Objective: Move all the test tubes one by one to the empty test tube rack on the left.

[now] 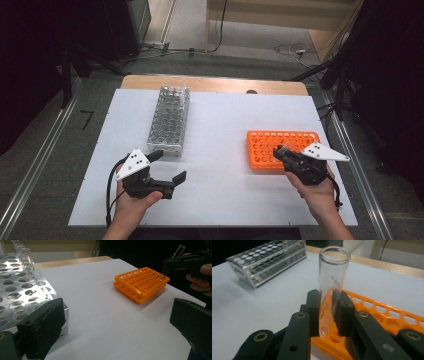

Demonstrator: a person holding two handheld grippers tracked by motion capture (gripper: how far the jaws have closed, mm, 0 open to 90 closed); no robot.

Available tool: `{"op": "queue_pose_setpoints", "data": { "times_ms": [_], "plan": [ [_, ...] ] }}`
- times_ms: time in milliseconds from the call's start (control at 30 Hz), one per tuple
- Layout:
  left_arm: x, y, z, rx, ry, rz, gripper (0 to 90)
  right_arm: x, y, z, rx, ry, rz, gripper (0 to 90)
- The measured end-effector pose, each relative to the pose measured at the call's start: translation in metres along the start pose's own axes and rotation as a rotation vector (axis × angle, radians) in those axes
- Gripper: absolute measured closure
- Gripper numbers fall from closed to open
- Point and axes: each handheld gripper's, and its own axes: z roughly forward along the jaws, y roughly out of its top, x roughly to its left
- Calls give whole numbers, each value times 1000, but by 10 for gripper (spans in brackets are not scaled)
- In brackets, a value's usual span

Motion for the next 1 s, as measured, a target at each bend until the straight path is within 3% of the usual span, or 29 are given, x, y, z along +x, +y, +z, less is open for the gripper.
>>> {"op": "queue_pose_setpoints", "data": {
  "times_ms": [467, 767, 1000],
  "plan": [
    [-21, 5, 10, -1, -58, 24, 6, 63, -4, 13, 42, 159, -89, 738],
    [-36, 8, 20, 7, -120, 45, 36, 92, -5, 23, 64, 236, -132, 738],
    [-50, 8, 28, 27, -168, 62, 117, 109, -7, 30, 79, 287, -152, 738]
  ]
}}
